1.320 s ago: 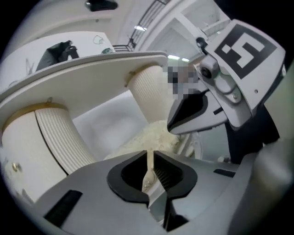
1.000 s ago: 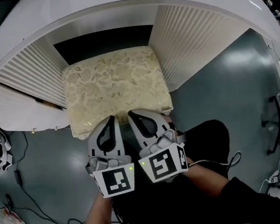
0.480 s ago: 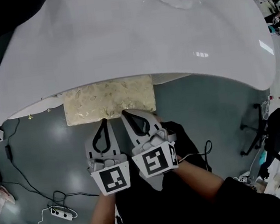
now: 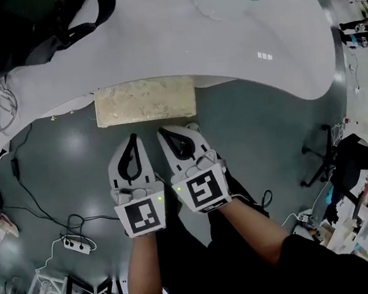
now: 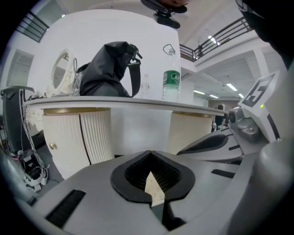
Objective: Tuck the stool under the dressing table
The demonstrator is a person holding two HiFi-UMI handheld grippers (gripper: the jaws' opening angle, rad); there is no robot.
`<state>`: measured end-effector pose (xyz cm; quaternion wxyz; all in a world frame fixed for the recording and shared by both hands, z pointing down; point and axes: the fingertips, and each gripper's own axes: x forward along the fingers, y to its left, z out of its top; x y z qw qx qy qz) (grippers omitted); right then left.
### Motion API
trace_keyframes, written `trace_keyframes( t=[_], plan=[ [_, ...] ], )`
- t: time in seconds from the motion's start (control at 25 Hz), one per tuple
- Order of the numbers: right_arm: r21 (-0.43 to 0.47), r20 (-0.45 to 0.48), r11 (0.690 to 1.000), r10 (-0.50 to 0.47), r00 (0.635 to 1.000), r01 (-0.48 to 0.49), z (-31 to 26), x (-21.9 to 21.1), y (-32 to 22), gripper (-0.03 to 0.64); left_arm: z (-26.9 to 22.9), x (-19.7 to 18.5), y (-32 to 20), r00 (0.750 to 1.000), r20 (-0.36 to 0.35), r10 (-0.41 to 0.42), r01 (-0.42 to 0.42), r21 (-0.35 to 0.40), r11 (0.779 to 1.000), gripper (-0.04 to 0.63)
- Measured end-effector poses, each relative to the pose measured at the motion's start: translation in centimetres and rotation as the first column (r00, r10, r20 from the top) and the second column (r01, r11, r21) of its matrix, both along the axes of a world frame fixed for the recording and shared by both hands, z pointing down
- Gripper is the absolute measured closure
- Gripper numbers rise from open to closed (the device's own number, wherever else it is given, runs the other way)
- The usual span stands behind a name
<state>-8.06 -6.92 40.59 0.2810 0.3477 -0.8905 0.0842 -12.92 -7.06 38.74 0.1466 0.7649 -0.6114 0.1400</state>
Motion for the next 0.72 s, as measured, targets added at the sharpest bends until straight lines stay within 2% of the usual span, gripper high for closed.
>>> trace_keyframes(
  t=[0.28, 0.36, 0.48, 0.72],
  plan=[
    [-0.019, 0.039, 0.998, 0.060, 0.997, -0.060, -6.6, 0.1, 4.4, 0.611, -5.5, 1.2, 4.7, 0.998, -0.024, 0.050, -0.051, -0.025, 0.998, 0.591],
    [-0.011, 0.035, 0.998, 0.059, 0.998, -0.059, -8.9, 0.7, 6.0, 0.611, -7.8, 1.7, 6.4, 0.998, -0.038, 0.045, -0.046, -0.021, 0.999, 0.591],
    [0.006, 0.031, 0.999, 0.044, 0.999, -0.044, -12.0, 1.8, 8.6, 0.611, -10.7, 2.6, 9.1, 0.998, -0.024, 0.054, -0.054, -0.021, 0.998, 0.591],
    [0.063, 0.046, 0.998, 0.021, 0.999, -0.023, -18.3, 5.7, 11.6, 0.611, -17.0, 6.1, 11.2, 0.998, -0.026, 0.049, -0.048, 0.033, 0.998, 0.591]
  ],
)
